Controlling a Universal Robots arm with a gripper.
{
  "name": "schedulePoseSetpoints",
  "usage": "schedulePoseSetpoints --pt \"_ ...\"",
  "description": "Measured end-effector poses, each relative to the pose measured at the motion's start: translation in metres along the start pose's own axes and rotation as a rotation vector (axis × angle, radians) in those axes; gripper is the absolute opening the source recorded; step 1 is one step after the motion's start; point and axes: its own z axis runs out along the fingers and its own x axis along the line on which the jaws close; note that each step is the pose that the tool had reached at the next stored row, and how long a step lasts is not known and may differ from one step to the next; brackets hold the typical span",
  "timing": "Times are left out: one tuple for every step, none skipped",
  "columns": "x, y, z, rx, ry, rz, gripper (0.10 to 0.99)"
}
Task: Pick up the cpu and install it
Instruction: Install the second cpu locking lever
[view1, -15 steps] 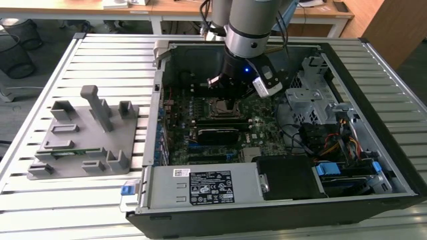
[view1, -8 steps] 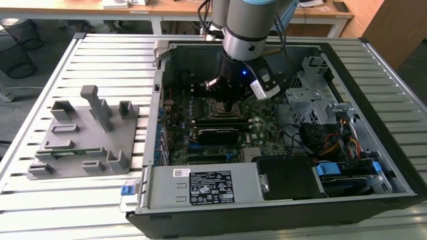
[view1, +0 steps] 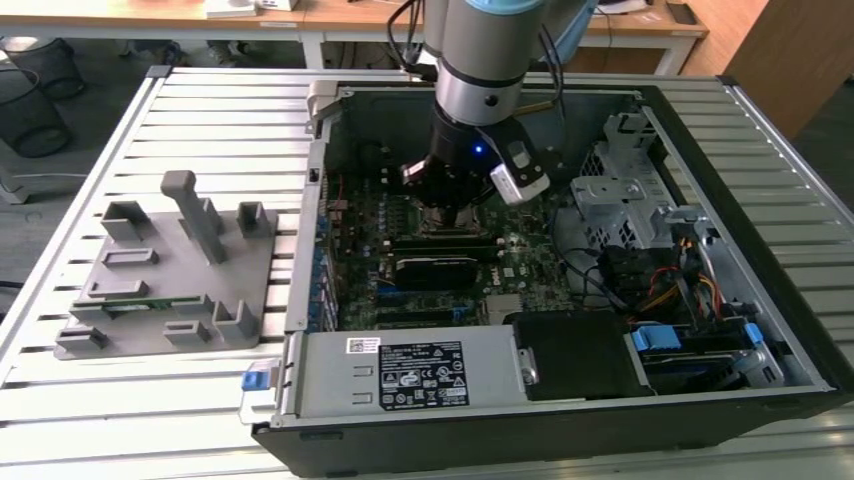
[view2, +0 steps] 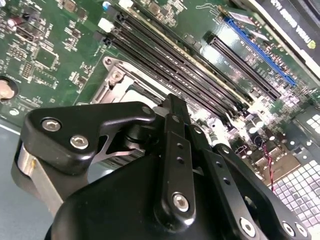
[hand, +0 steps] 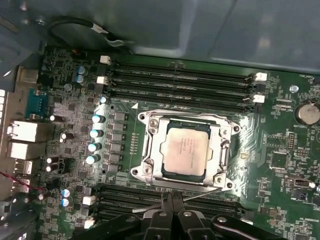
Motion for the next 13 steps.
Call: schedulePoseSetpoints --pt "0.0004 -0.0001 0.0012 0.000 0.0001 0.000 0.106" --pt "0.0005 -0.0002 0.0028 0.000 0.0001 0.000 0.106" --pt "0.0004 -0.0003 0.0047 0.000 0.0001 0.000 0.106" --pt "0.0003 -0.0004 0.0064 0.000 0.0003 0.000 0.106" --pt "0.0003 -0.0004 0.0079 0.000 0.0006 0.000 0.106" --pt "0.0003 -0.0007 0.0089 0.000 0.0007 0.000 0.106" --pt "0.0004 -0.0017 0.0094 -0.001 0.0009 0.000 0.106" --pt "0.0005 -0.0032 0.0097 -0.005 0.0006 0.000 0.106" --pt "0.0006 -0.0043 0.0099 -0.009 0.0005 0.000 0.106" --pt "0.0007 -0.0054 0.0099 -0.013 0.0004 0.000 0.106" --pt "0.0008 -0.0063 0.0100 -0.018 0.0002 0.000 0.106" --pt "0.0009 -0.0071 0.0100 -0.023 -0.0002 0.000 0.106" --pt "0.0010 -0.0079 0.0100 -0.031 -0.0008 0.000 0.106"
